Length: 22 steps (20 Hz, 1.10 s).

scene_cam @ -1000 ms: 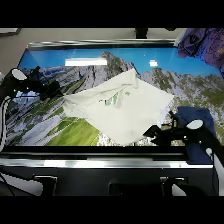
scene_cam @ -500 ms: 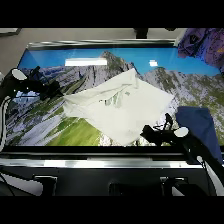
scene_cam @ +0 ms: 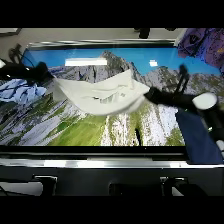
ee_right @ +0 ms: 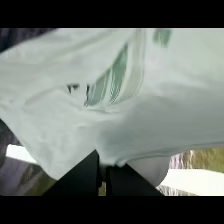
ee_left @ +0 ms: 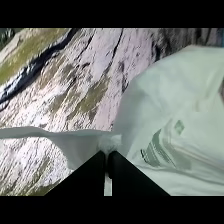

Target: Fold the clothes and pants, and hang the long-sleeved shirts on hangers.

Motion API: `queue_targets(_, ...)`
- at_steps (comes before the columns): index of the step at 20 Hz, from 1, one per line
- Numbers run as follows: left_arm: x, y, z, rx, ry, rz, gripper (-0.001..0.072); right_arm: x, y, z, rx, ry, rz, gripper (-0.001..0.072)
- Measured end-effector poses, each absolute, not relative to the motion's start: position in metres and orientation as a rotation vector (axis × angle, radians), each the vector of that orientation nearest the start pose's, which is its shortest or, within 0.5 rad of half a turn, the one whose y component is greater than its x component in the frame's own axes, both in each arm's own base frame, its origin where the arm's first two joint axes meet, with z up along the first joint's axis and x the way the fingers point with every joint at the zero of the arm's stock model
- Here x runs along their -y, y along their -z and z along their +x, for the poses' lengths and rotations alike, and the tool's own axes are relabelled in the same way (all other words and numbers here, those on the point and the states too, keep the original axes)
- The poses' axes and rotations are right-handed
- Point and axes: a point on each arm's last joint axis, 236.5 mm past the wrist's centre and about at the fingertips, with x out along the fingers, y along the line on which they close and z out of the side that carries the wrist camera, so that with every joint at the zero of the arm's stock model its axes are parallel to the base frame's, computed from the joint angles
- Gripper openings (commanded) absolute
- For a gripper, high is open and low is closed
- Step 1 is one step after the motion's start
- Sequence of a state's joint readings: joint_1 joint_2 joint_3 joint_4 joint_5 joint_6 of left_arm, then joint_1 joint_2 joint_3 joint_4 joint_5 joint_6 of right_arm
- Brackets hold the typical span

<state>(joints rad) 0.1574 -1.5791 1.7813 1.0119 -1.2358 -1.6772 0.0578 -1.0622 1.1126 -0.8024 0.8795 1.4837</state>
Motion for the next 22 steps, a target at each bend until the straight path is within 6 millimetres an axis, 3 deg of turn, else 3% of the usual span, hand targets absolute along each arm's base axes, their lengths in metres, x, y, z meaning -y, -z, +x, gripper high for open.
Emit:
queue_targets(3,0.012,-0.237,0.501,-0.759,0.186,-0.572,0.0019,-0.138,-0.285,0.410,-0.571,-0.461,0.453,0.0028)
queue_targets(6,-0.011,-0.331,0.454,-0.555,0.148,-0.549,0.0019,-0.125,-0.391,0.373,-0.399,-0.460,0.328,0.0028)
queue_targets(8,-0.021,-0.382,0.411,-0.439,0.116,-0.522,0.0019,-0.120,-0.437,0.334,-0.326,-0.459,0.284,0.0028)
queue_targets(10,-0.024,-0.422,0.367,-0.337,0.077,-0.487,0.0019,-0.115,-0.464,0.294,-0.283,-0.452,0.265,0.0028)
queue_targets(13,-0.030,-0.459,0.312,-0.220,-0.023,-0.447,0.0018,-0.109,-0.480,0.255,-0.253,-0.438,0.265,0.0028)
queue_targets(16,-0.035,-0.474,0.284,-0.160,-0.085,-0.432,0.0018,-0.099,-0.476,0.249,-0.276,-0.390,0.287,0.0028)
queue_targets(19,-0.039,-0.463,0.296,-0.193,-0.090,-0.432,0.0018,-0.086,-0.446,0.277,-0.380,-0.304,0.328,0.0029)
queue_targets(22,-0.038,-0.419,0.342,-0.327,-0.056,-0.442,0.0018,-0.076,-0.389,0.336,-0.557,-0.211,0.349,0.0029)
